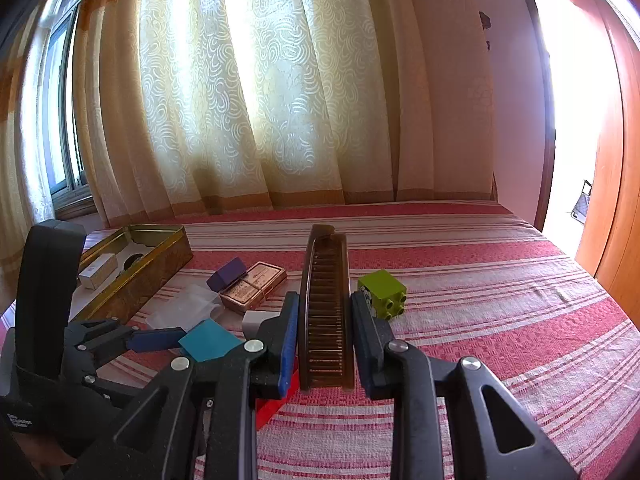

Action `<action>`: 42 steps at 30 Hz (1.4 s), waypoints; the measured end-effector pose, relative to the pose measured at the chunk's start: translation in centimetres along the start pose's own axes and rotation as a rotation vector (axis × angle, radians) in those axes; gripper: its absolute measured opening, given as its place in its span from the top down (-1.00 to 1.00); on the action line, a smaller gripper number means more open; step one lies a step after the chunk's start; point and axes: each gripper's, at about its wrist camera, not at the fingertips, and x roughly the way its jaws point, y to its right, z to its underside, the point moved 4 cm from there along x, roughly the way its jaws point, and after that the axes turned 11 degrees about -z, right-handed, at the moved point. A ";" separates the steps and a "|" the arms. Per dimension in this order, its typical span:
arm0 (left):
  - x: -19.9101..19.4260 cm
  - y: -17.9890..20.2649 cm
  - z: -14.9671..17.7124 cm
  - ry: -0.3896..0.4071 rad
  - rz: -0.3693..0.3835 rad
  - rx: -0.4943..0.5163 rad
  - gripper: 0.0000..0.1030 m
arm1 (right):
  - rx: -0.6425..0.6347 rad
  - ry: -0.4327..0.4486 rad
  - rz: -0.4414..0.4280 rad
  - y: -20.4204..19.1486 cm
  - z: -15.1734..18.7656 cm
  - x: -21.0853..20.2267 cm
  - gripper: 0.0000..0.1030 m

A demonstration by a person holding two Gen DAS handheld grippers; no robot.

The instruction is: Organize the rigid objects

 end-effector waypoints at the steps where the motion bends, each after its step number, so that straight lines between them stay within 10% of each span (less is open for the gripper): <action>1: -0.1 0.0 0.0 0.005 0.003 -0.002 -0.29 | 0.000 -0.001 0.000 0.0 0.0 0.0 0.47; 42: -6.3 -2.4 0.3 0.354 -0.156 -0.059 -0.26 | -0.069 0.151 -0.015 -1.8 -0.4 -2.3 0.47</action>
